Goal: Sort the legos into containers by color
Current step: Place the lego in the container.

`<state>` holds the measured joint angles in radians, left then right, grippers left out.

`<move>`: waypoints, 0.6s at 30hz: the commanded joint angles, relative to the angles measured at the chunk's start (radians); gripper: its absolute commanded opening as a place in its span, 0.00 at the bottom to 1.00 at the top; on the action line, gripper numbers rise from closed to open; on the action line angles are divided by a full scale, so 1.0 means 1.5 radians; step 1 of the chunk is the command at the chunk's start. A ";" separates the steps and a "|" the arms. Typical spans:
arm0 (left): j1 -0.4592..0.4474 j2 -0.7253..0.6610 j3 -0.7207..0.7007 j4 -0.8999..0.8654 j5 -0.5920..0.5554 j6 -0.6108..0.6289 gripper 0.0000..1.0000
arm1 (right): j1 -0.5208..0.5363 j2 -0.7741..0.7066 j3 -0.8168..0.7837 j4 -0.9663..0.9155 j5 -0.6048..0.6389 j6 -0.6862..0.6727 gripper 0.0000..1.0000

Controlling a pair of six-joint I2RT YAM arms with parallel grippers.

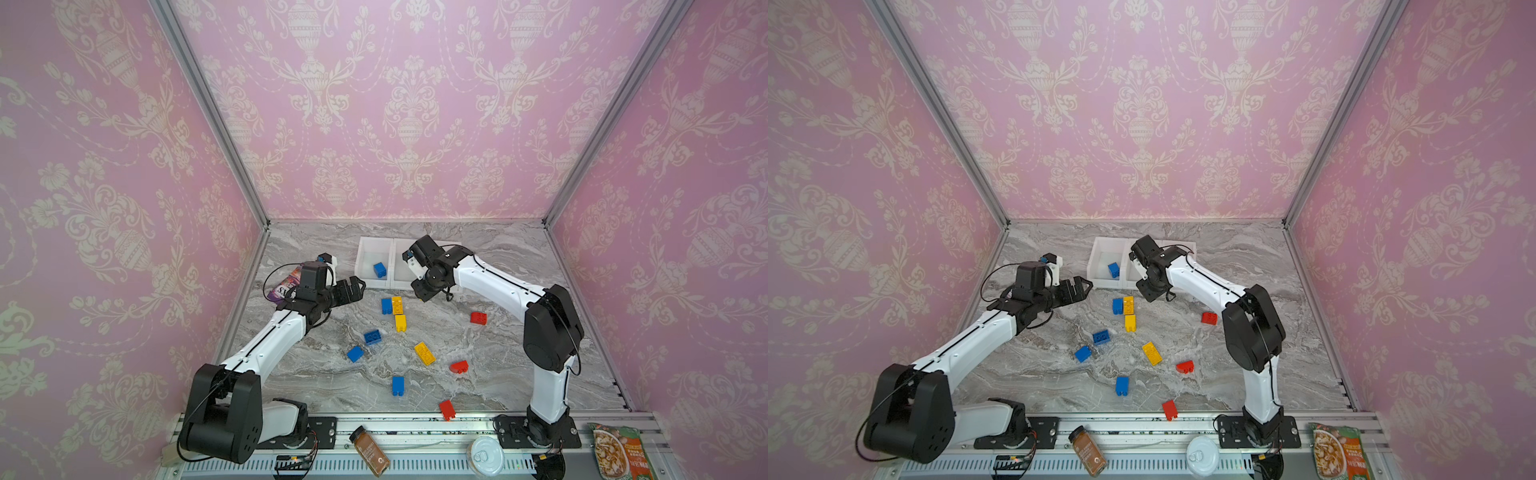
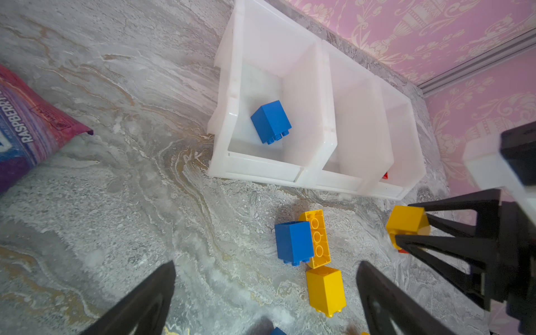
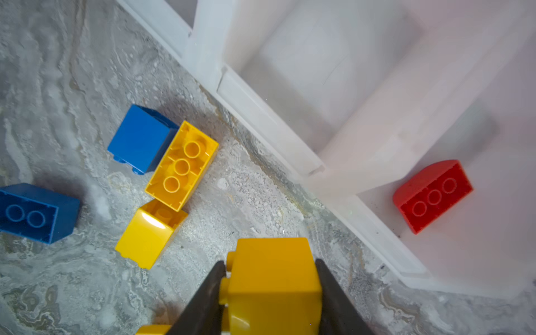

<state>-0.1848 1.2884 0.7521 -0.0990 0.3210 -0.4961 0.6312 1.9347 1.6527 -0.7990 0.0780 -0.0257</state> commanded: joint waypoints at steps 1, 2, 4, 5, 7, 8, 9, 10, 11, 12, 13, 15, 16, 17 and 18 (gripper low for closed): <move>0.008 -0.017 -0.018 0.017 0.019 -0.018 0.99 | 0.004 -0.001 0.057 -0.015 0.026 0.011 0.43; 0.007 -0.018 -0.032 0.019 0.019 -0.020 0.99 | 0.004 0.009 0.076 -0.016 0.032 0.011 0.43; 0.007 -0.022 -0.038 0.020 0.021 -0.022 0.99 | 0.002 0.033 0.117 -0.017 0.044 0.011 0.43; 0.007 -0.024 -0.041 0.021 0.021 -0.023 0.99 | 0.002 0.046 0.134 -0.017 0.050 0.012 0.43; 0.007 -0.028 -0.045 0.021 0.022 -0.024 0.99 | -0.001 0.072 0.172 -0.015 0.054 0.013 0.43; 0.007 -0.030 -0.047 0.021 0.021 -0.024 0.99 | -0.004 0.089 0.195 -0.015 0.055 0.014 0.43; 0.008 -0.031 -0.048 0.019 0.021 -0.023 0.99 | -0.005 0.106 0.217 -0.017 0.055 0.013 0.43; 0.007 -0.031 -0.048 0.018 0.021 -0.023 0.99 | -0.007 0.123 0.235 -0.021 0.055 0.012 0.43; 0.007 -0.032 -0.048 0.017 0.021 -0.021 0.99 | -0.008 0.145 0.266 -0.027 0.057 0.011 0.43; 0.007 -0.034 -0.049 0.016 0.021 -0.022 0.99 | -0.009 0.166 0.292 -0.036 0.059 0.010 0.43; 0.007 -0.035 -0.049 0.014 0.021 -0.021 0.99 | -0.010 0.186 0.313 -0.043 0.061 0.008 0.43; 0.008 -0.039 -0.050 0.010 0.019 -0.020 0.99 | -0.015 0.225 0.357 -0.055 0.063 0.010 0.43; 0.007 -0.041 -0.050 0.009 0.019 -0.019 0.99 | -0.017 0.238 0.371 -0.057 0.063 0.012 0.43; 0.007 -0.042 -0.052 0.006 0.018 -0.017 0.99 | -0.020 0.253 0.386 -0.060 0.063 0.015 0.43; 0.007 -0.043 -0.052 0.004 0.018 -0.017 0.99 | -0.022 0.263 0.395 -0.060 0.062 0.016 0.43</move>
<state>-0.1841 1.2442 0.6907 -0.0753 0.3347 -0.5152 0.6125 2.2936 2.1891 -0.8360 0.1555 -0.0235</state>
